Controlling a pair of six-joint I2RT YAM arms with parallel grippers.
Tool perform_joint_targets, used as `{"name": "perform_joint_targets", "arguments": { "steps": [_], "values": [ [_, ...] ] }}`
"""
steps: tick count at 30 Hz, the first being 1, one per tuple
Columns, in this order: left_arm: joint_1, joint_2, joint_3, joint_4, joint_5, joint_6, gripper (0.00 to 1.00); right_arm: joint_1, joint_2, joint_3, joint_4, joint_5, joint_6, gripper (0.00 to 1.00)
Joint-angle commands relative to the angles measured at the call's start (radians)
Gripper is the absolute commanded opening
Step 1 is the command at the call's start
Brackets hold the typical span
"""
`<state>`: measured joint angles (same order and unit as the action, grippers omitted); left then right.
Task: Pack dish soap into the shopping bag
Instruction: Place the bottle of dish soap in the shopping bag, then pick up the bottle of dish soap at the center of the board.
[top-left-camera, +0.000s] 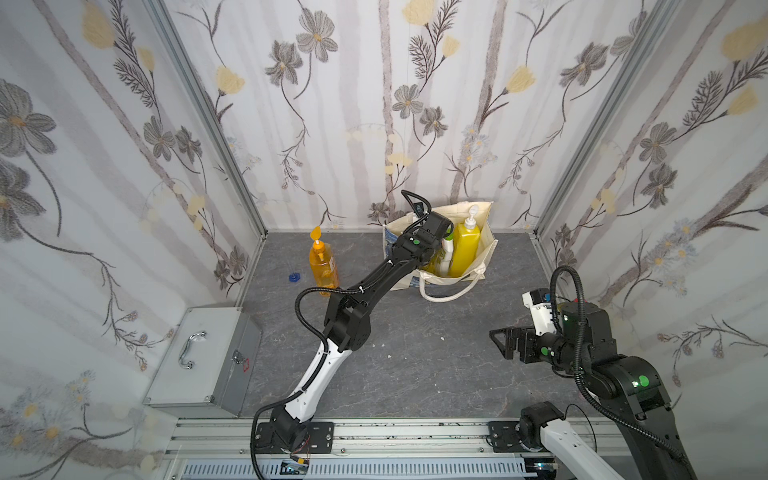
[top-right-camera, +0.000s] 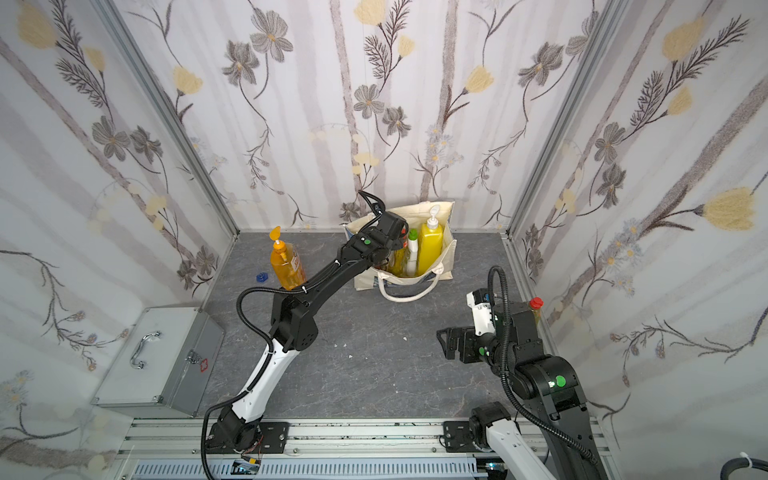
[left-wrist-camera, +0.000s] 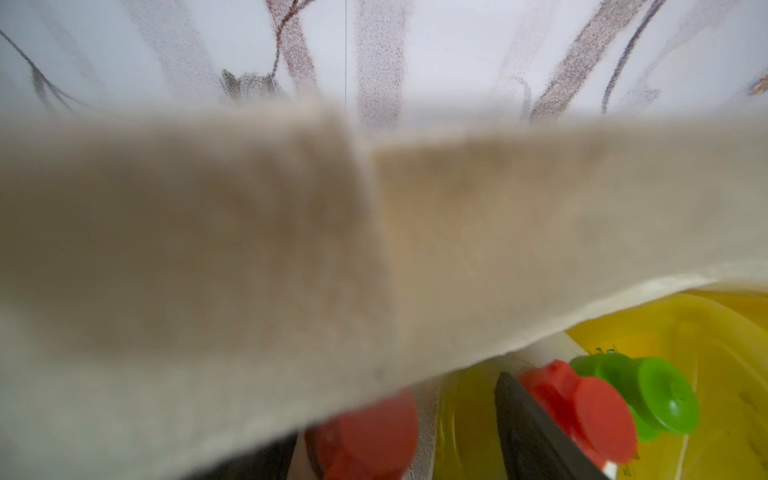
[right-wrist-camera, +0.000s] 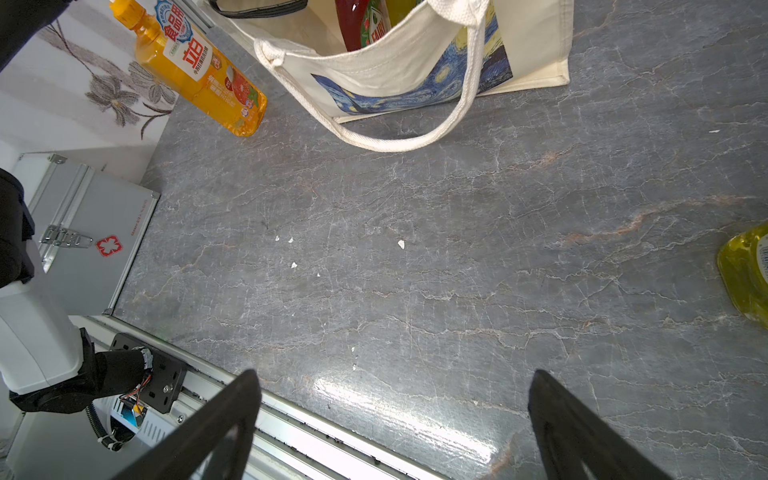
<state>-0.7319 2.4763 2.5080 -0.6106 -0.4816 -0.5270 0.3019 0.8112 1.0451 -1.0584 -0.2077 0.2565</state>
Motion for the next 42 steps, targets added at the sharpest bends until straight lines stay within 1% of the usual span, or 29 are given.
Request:
{"name": "perform_joint_targets", "arguments": {
  "steps": [1,8,12,15,19,24,27,30,33,37,42],
  "values": [
    [-0.001,-0.039,-0.02,-0.003,-0.006,-0.007,0.77,0.001,0.006,-0.002,0.024,-0.002,-0.01,1.0],
    [-0.001,-0.116,-0.065,0.0,0.01,0.016,0.84,0.001,0.012,0.0,0.04,-0.013,-0.003,1.0],
    [-0.001,-0.153,-0.069,-0.018,0.026,0.039,0.93,0.001,0.017,0.01,0.056,-0.015,0.001,1.0],
    [0.0,-0.183,-0.073,-0.049,0.014,0.045,1.0,0.001,0.026,0.024,0.064,-0.01,0.002,1.0],
    [0.016,-0.222,-0.084,-0.116,-0.001,0.031,1.0,0.0,0.037,0.039,0.073,-0.014,0.017,1.0],
    [0.058,-0.286,-0.173,-0.152,0.033,-0.013,1.0,0.001,0.044,0.054,0.094,-0.018,0.048,1.0],
    [0.076,-0.344,-0.246,-0.124,0.05,-0.013,1.0,0.002,0.048,0.059,0.108,-0.015,0.064,1.0],
    [0.087,-0.388,-0.279,-0.106,0.065,-0.002,1.0,0.002,0.058,0.062,0.129,-0.018,0.079,1.0],
    [0.098,-0.419,-0.272,-0.109,0.099,0.016,1.0,0.002,0.081,0.071,0.169,-0.038,0.103,1.0],
    [0.103,-0.465,-0.258,-0.09,0.182,0.043,1.0,0.001,0.121,0.091,0.227,-0.066,0.151,1.0],
    [0.11,-0.528,-0.248,-0.135,0.185,0.044,1.0,0.002,0.177,0.119,0.289,-0.09,0.191,1.0]
  ]
}}
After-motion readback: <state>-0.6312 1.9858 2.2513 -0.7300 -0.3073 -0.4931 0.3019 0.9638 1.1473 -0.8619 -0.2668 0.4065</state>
